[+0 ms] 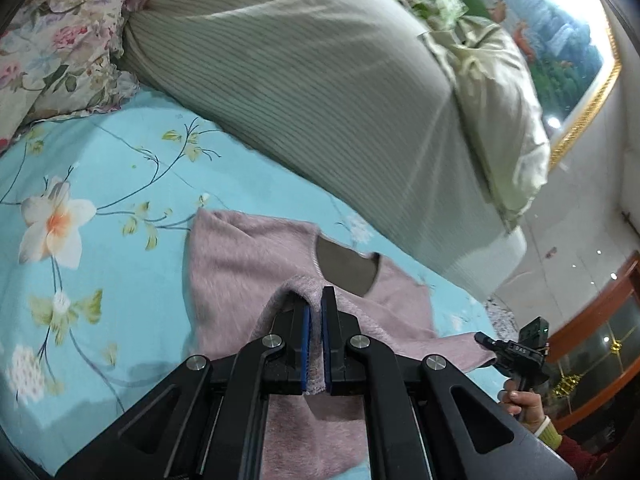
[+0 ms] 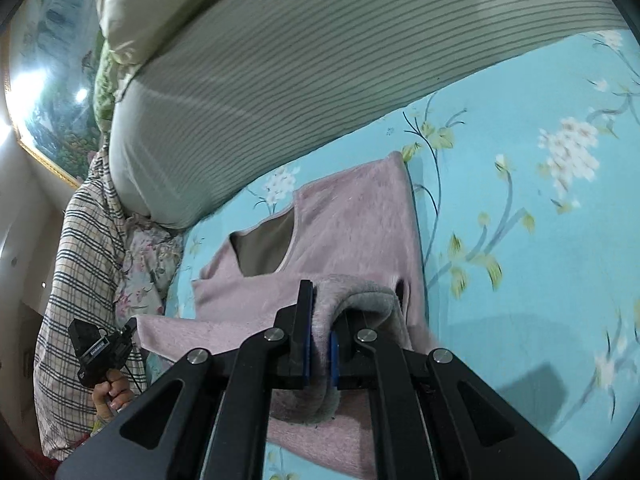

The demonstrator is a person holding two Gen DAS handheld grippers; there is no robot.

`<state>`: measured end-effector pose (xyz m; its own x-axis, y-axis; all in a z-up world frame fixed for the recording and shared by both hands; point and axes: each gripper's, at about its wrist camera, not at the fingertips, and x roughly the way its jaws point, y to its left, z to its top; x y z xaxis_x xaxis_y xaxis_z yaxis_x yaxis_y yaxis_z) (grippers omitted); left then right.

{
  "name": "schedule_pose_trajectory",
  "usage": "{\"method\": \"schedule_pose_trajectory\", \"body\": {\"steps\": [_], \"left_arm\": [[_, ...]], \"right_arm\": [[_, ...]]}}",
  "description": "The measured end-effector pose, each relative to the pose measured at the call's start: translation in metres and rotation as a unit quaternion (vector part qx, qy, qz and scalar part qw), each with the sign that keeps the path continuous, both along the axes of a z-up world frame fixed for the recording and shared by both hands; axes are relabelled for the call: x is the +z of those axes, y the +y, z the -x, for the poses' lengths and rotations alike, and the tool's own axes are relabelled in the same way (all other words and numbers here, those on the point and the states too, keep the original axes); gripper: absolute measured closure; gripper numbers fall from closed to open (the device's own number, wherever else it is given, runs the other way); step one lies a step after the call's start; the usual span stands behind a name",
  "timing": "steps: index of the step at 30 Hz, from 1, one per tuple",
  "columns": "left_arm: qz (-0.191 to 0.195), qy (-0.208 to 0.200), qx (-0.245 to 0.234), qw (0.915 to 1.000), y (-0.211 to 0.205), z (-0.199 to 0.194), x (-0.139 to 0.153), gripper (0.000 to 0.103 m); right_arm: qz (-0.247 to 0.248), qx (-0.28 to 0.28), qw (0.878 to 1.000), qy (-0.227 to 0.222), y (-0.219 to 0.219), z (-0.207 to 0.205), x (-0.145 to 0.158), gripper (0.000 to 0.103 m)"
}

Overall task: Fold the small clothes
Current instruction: 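Lay the hem over the collar and open both grippers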

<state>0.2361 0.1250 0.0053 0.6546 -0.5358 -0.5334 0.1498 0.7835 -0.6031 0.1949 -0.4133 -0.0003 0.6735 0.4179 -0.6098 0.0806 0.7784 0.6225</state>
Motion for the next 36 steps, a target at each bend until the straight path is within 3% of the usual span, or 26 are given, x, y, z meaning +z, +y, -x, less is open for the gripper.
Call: {"method": "schedule_pose_trajectory", "body": {"steps": [10, 17, 19, 20, 22, 24, 25, 27, 29, 33, 36], "left_arm": [[-0.03, 0.05, 0.046, 0.9972, -0.006, -0.068, -0.055, 0.099], [-0.059, 0.113, 0.062, 0.9899, -0.01, -0.103, -0.105, 0.099], [-0.07, 0.114, 0.061, 0.9891, -0.013, -0.101, -0.104, 0.097], [-0.074, 0.109, 0.059, 0.9894, -0.014, -0.096, -0.1, 0.09], [-0.083, 0.098, 0.051, 0.9904, -0.018, -0.085, -0.09, 0.077], [-0.107, 0.086, 0.032, 0.99, -0.031, -0.064, -0.078, 0.066], [-0.11, 0.083, 0.022, 0.9902, -0.036, -0.057, -0.074, 0.065], [-0.106, 0.083, -0.015, 0.9908, -0.054, -0.037, -0.073, 0.065], [-0.102, 0.092, -0.055, 0.9889, -0.076, -0.023, -0.08, 0.065], [-0.116, 0.116, -0.12, 0.9791, -0.12, -0.02, -0.103, 0.066], [-0.147, 0.116, -0.136, 0.9728, -0.143, -0.036, -0.115, 0.066]], "right_arm": [[0.03, 0.0, 0.997, 0.073, -0.011, -0.077, -0.047, 0.095], [-0.034, -0.005, 0.992, 0.12, -0.028, -0.094, -0.066, 0.093], [-0.044, -0.014, 0.993, 0.109, -0.034, -0.085, -0.056, 0.084], [-0.042, -0.022, 0.994, 0.096, -0.037, -0.077, -0.048, 0.08], [-0.04, -0.038, 0.996, 0.069, -0.041, -0.057, -0.033, 0.064], [-0.032, -0.046, 0.998, 0.039, -0.039, -0.035, -0.019, 0.063], [-0.03, -0.041, 0.998, 0.031, -0.034, -0.029, -0.016, 0.063], [-0.013, 0.007, 1.0, 0.012, -0.008, -0.017, -0.011, 0.063], [0.025, 0.071, 0.997, 0.026, 0.025, -0.021, -0.016, 0.063], [0.115, 0.197, 0.972, 0.063, 0.09, -0.043, -0.042, 0.063], [0.164, 0.213, 0.96, 0.084, 0.1, -0.069, -0.062, 0.063]]}}
